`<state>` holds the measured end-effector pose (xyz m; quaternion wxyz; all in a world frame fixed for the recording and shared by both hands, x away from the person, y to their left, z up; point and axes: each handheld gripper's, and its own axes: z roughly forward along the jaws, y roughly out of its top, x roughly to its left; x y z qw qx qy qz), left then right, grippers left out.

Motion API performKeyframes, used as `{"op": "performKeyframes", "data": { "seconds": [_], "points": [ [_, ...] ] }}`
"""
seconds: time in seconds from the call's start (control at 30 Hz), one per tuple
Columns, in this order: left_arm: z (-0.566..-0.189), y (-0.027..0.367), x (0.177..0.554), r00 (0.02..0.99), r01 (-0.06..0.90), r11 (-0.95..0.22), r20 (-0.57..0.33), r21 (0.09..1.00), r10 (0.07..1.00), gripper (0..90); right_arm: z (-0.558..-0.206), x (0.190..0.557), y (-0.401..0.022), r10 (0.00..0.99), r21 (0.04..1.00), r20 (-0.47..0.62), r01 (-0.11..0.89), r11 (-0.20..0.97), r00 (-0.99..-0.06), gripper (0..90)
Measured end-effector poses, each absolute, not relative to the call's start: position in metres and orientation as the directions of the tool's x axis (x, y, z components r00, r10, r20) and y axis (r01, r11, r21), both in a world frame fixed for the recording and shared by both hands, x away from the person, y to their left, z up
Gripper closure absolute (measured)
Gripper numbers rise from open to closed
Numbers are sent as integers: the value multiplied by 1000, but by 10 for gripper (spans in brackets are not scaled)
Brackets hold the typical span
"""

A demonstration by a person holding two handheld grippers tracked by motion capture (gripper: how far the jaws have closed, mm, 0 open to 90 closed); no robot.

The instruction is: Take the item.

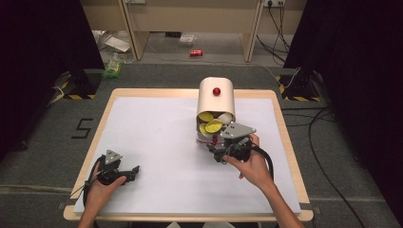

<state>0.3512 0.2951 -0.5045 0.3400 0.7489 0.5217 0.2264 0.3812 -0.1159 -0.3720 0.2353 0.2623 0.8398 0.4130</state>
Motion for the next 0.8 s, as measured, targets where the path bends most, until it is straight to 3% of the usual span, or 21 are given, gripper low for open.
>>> {"op": "performKeyframes", "data": {
  "seconds": [0.8],
  "points": [
    [-504, 295, 351, 354, 628, -224, -16, 745, 935, 110, -372, 370, -116, 619, 800, -175, 256, 543, -765, 253]
  ]
}}
